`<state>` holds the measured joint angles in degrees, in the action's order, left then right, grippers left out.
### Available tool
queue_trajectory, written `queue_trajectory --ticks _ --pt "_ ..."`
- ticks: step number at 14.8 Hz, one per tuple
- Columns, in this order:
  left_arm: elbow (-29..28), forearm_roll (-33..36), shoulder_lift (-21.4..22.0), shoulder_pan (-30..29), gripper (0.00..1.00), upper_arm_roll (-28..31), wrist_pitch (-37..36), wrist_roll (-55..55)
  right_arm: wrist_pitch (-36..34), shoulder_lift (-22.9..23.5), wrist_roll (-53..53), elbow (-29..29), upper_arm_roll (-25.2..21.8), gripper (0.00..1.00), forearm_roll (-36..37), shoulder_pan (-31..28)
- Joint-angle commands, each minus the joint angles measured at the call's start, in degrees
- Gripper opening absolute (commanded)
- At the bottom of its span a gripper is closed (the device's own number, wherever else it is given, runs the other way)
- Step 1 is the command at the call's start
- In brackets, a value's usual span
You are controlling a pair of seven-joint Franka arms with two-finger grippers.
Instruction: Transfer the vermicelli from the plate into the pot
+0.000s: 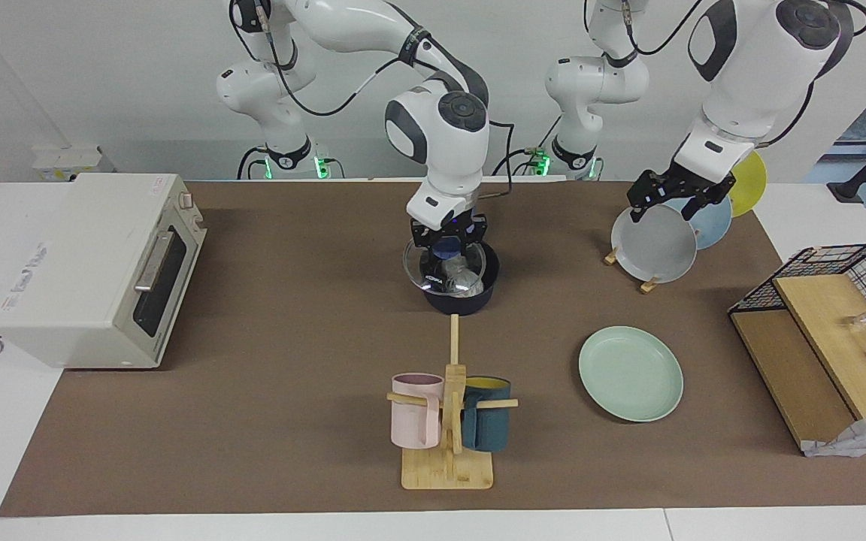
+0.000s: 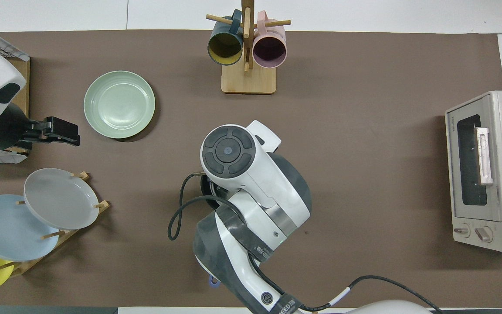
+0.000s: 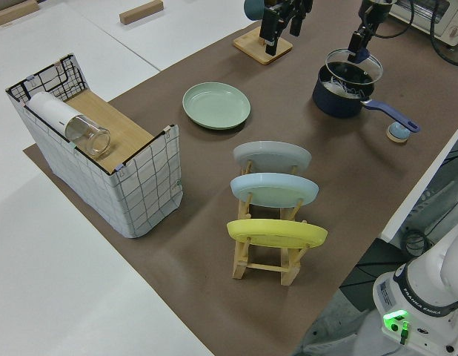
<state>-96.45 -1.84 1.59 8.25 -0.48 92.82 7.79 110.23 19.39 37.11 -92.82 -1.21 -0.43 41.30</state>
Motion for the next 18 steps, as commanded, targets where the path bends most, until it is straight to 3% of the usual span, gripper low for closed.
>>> queue_trajectory --ticks 1,5,7,10,13,18 --pt "1.07 2.11 0.17 -0.78 1.0 -0.66 -0.62 -0.76 3.05 -0.76 3.31 -1.75 -0.11 0.34 0.61 0.8" --pt "4.85 2.28 -0.19 -0.96 1.0 -0.75 -5.01 -0.67 4.9 0.29 4.37 -2.19 -0.2 0.35 0.61 2.73" --pt "5.74 2.28 -0.01 -5.68 1.0 -2.93 -7.56 -0.67 5.0 0.47 4.28 -2.36 -0.11 0.35 0.61 2.73" --pt "3.29 2.19 1.48 -7.9 1.0 -5.15 -7.13 -0.41 5.08 0.21 4.28 -3.59 -0.2 0.36 0.78 2.73" --pt "-3.38 2.19 4.9 -7.82 1.0 -5.32 -4.86 -0.4 5.26 0.21 3.76 -3.86 -0.2 0.36 1.39 2.65" --pt "-0.16 2.19 3.34 -6.94 1.0 -5.15 -2.55 -1.02 7.02 0.47 3.67 -4.47 -0.2 0.37 2.01 2.65"
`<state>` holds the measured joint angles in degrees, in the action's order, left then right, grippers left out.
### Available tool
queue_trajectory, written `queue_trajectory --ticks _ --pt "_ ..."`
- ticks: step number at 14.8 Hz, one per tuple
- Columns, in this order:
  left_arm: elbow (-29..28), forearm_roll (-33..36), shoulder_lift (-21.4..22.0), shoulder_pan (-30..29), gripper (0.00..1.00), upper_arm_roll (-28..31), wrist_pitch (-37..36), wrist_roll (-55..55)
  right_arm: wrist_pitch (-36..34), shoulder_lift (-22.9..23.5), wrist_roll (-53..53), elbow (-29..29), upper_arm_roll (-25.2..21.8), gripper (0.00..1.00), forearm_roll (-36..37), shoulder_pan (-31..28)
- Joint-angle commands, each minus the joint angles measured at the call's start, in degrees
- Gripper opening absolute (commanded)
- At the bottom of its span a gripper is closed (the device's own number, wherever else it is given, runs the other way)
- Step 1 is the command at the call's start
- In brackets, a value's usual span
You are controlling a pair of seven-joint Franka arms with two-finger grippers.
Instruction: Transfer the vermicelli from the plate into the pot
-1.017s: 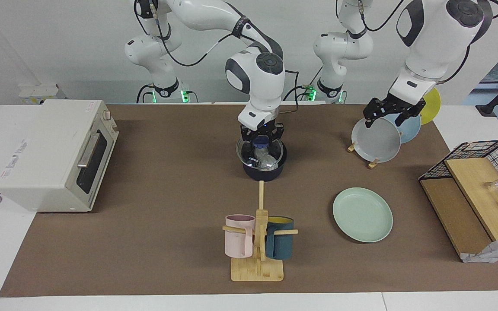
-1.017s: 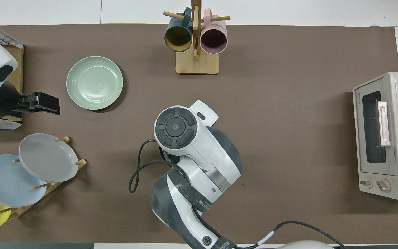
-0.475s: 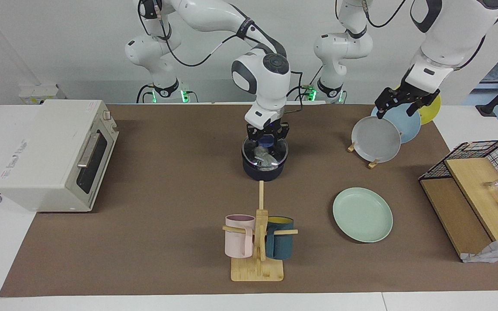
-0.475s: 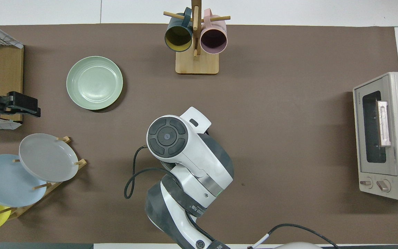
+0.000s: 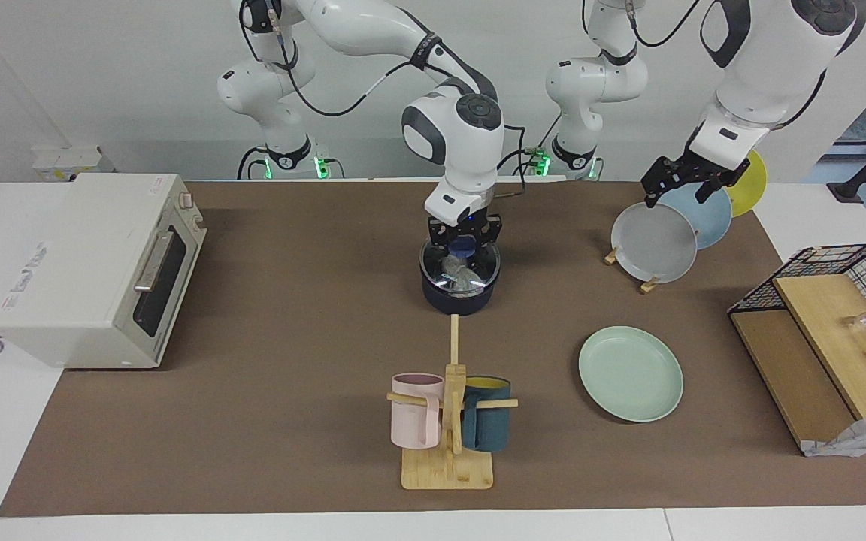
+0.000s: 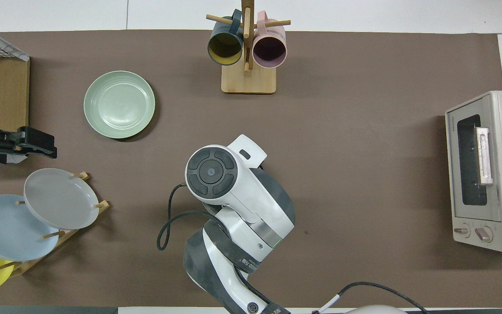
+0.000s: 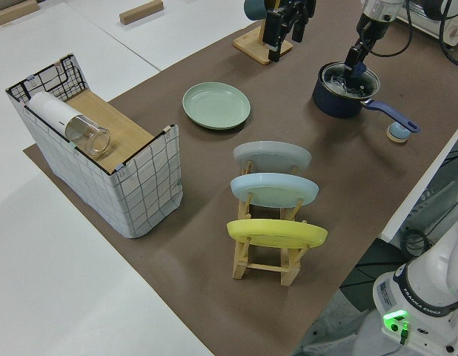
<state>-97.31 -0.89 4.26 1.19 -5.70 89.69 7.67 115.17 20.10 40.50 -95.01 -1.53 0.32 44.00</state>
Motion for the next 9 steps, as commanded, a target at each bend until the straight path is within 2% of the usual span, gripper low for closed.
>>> queue_trajectory --ticks 1,4,7,8,9 --pt "2.37 1.41 -0.21 0.13 1.0 -0.01 -0.74 -0.91 2.25 -0.24 0.19 -2.37 0.12 0.38 2.4 -0.15" --pt "2.83 1.24 -0.31 -0.14 1.0 -0.01 -1.28 -0.99 2.25 -0.24 0.28 -2.37 0.12 0.44 2.5 -0.15" --pt "2.04 1.15 0.13 0.04 1.0 -0.01 -1.54 -1.08 2.34 -0.24 0.72 -2.37 0.12 0.57 2.41 -0.15" --pt "0.81 1.15 0.48 0.04 1.0 0.07 -1.45 -1.17 2.34 -0.24 0.89 -2.28 0.21 0.81 2.41 -0.23" --pt "0.63 1.15 0.75 -0.05 1.0 -0.01 -1.37 -1.17 2.16 -0.15 0.9 -2.02 0.12 0.94 2.41 -0.5"
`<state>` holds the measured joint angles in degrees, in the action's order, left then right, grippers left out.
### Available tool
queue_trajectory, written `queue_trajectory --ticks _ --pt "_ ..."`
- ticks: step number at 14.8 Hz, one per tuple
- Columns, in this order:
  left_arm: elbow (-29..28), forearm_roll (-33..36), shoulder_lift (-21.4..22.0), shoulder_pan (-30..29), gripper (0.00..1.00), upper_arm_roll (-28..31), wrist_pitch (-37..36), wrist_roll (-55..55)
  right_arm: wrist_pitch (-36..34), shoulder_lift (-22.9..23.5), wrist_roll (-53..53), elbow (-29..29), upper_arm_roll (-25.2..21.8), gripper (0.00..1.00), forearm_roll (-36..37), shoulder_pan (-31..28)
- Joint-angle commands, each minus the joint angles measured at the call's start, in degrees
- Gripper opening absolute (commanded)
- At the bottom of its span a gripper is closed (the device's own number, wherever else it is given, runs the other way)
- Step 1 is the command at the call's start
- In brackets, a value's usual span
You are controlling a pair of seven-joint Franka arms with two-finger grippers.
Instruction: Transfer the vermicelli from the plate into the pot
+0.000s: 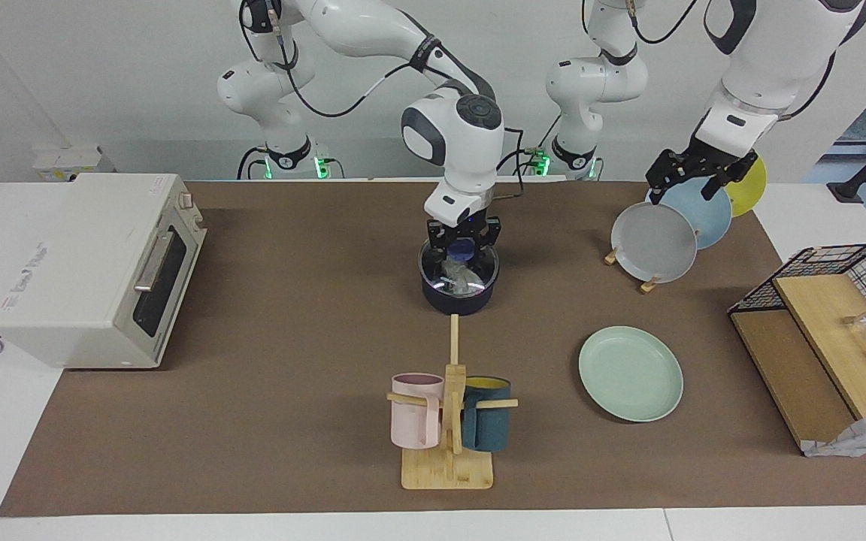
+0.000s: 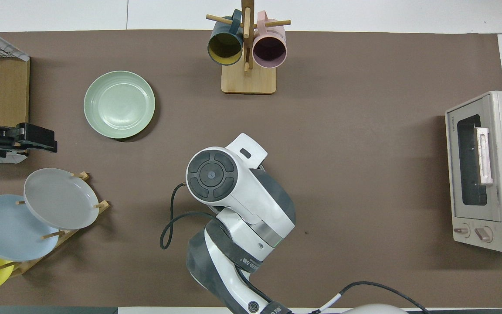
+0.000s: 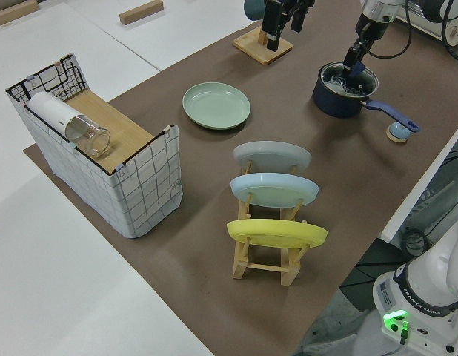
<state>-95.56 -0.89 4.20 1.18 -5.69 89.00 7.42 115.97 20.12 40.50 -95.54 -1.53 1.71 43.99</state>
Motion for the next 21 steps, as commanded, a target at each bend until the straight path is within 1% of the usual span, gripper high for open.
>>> queue_trajectory --ticks 1,2,4,5,7,9,13,16,17,19,21 --pt "-1.03 1.15 0.72 -0.04 1.0 -0.03 -0.67 -0.83 1.19 -0.17 0.81 -1.14 0.13 1.0 0.93 -0.92" --pt "-0.86 1.15 0.72 -0.04 1.0 -0.03 -0.67 -0.83 0.85 -0.17 0.64 -0.53 0.04 1.0 0.93 -1.53" --pt "-0.85 1.15 0.72 0.05 1.0 -0.03 -0.67 -0.74 -0.47 -0.43 0.2 1.66 0.04 1.0 0.93 -4.6" --pt "-0.77 1.15 0.64 0.05 1.0 -0.03 -0.67 -0.83 -2.22 -0.95 -0.15 2.98 0.04 1.0 0.67 -6.18" --pt "-0.68 1.15 0.72 0.05 1.0 -0.03 -0.76 -0.83 -8.53 -2.27 -3.91 6.67 0.04 1.0 0.49 -9.61" --pt "-0.68 1.15 0.72 -0.04 1.0 -0.03 -0.5 -0.48 -13.38 -5.42 -10.76 7.65 -0.14 1.0 0.32 -13.56" --pt "-0.68 1.15 0.72 -0.3 1.0 0.06 0.03 -0.74 -22.43 -12.81 -21.23 7.65 -0.14 1.0 -0.12 -21.65" --pt "-0.68 1.15 0.72 -0.47 1.0 0.06 -0.4 -0.48 -28.14 -17.21 -26.95 6.16 -0.31 1.0 -0.12 -25.78" --pt "-0.85 1.15 0.81 -0.56 1.0 0.06 -0.84 -0.48 -29.55 -18.35 -30.27 4.94 -0.31 1.0 -0.04 -28.14" --pt "-0.77 1.15 0.81 -0.65 1.0 0.06 -0.41 -0.39 -29.48 -21.16 -36.08 1.08 -0.57 1.0 -0.12 -31.4" --pt "-0.85 1.15 0.81 -0.74 1.0 0.06 -0.84 -0.39 -29.31 -23.45 -37.68 -2.26 -0.49 1.0 -0.04 -33.61"
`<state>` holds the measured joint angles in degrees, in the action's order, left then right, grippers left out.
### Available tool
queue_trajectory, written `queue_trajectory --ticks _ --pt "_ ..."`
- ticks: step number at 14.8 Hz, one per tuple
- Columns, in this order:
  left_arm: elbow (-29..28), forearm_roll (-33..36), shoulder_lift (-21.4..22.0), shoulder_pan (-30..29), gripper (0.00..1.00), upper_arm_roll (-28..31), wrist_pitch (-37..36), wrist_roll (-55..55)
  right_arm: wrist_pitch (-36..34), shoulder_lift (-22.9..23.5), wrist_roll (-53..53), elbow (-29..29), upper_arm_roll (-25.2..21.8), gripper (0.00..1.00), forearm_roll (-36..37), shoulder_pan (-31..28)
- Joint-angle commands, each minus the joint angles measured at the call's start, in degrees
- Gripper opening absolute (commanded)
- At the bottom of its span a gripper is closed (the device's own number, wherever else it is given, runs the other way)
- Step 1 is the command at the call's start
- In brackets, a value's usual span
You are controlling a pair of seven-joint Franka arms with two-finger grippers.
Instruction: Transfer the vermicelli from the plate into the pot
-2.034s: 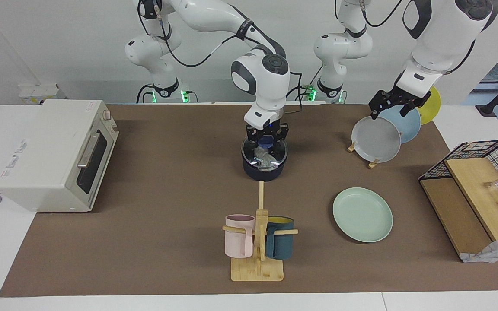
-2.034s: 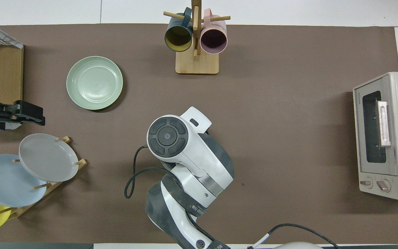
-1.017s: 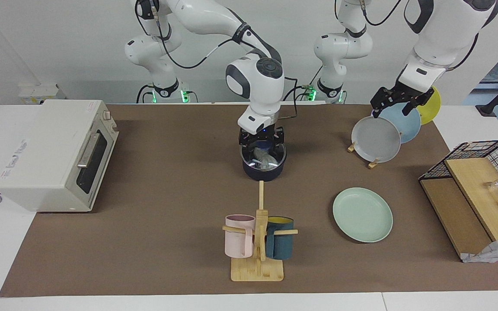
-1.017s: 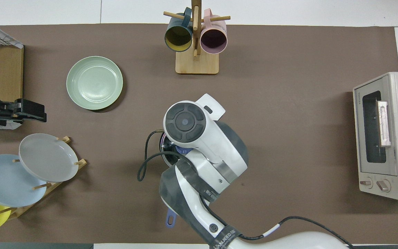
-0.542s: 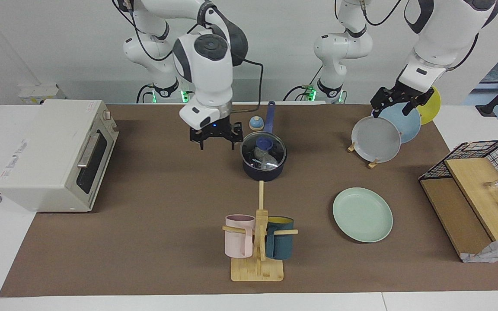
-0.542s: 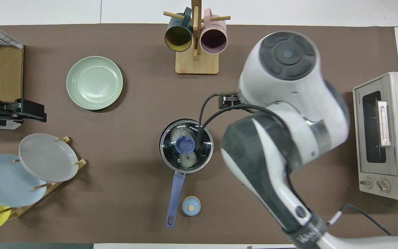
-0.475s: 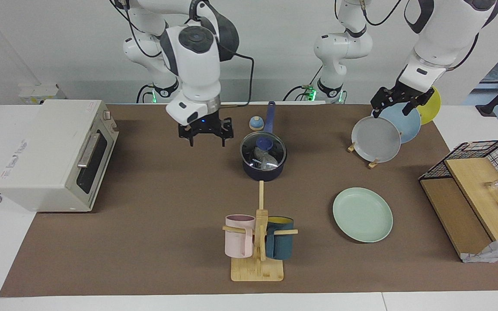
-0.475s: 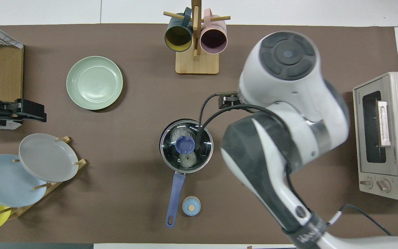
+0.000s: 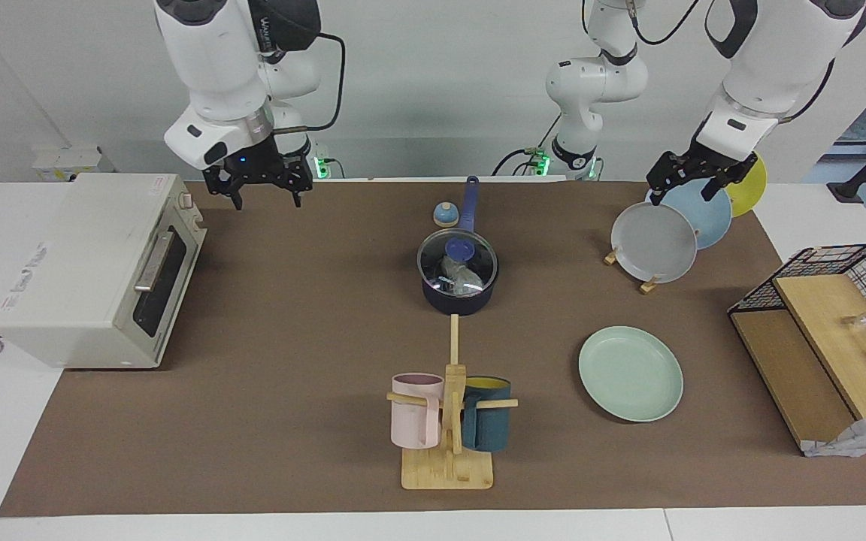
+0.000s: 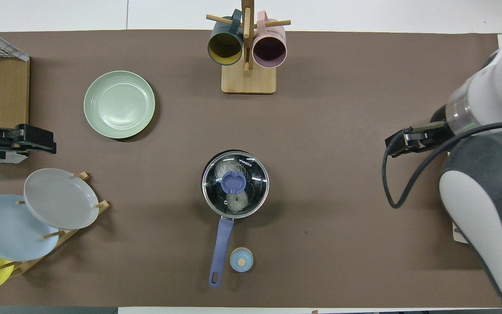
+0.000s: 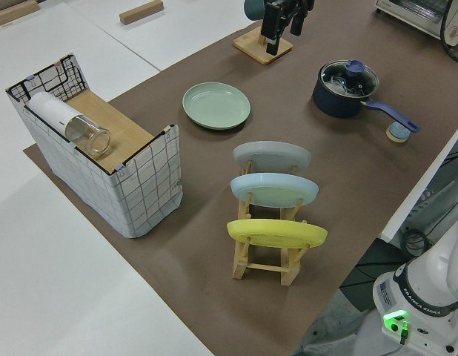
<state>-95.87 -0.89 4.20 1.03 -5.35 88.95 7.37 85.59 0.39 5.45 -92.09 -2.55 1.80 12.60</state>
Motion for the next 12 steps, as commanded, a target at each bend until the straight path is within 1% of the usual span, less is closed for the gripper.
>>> queue_trajectory --ticks 1,3,4,5,7,9,10,11,12 --pt "-0.63 1.15 0.81 -0.59 1.0 -0.28 -0.8 -0.86 1.68 -4.43 -3.68 -7.47 0.53 1.0 -0.13 -3.71" --pt "-0.63 1.15 0.81 -0.59 1.0 -0.28 -0.71 -2.09 3.25 -6.01 -4.39 -10.73 0.53 1.0 -0.04 -4.51" --pt "-0.54 1.15 0.81 -0.59 1.0 -0.28 -0.54 -3.84 5.26 -5.67 -5.09 -10.65 0.53 1.0 -0.04 -5.38" --pt "-0.46 1.15 0.72 -0.59 1.0 -0.28 -0.36 -4.99 5.46 -4.53 -5.36 -9.44 0.79 1.0 0.57 -6.09" --pt "-0.45 1.15 0.72 -0.59 1.0 -0.28 -0.27 -5.09 3.36 -1.54 -5.54 -5.4 0.79 1.0 0.75 -7.5" --pt "-0.45 1.15 0.72 -0.5 1.0 -0.28 -0.01 -5.0 3.0 -1.53 -5.54 -5.29 0.97 1.0 0.75 -7.5" --pt "-0.54 1.15 0.72 -0.59 1.0 -0.28 -0.09 -4.74 2.56 -0.66 -5.54 -4.42 1.23 1.0 1.53 -7.76" --pt "-0.46 1.15 0.72 -0.59 1.0 -0.28 -0.1 -4.47 -0.31 1.87 -5.54 -1.37 1.41 1.0 4.15 -7.76" --pt "-0.54 1.15 0.81 -0.59 1.0 -0.19 -0.44 -4.56 -2.17 2.5 -6.06 1.27 1.76 1.0 3.48 -8.2"
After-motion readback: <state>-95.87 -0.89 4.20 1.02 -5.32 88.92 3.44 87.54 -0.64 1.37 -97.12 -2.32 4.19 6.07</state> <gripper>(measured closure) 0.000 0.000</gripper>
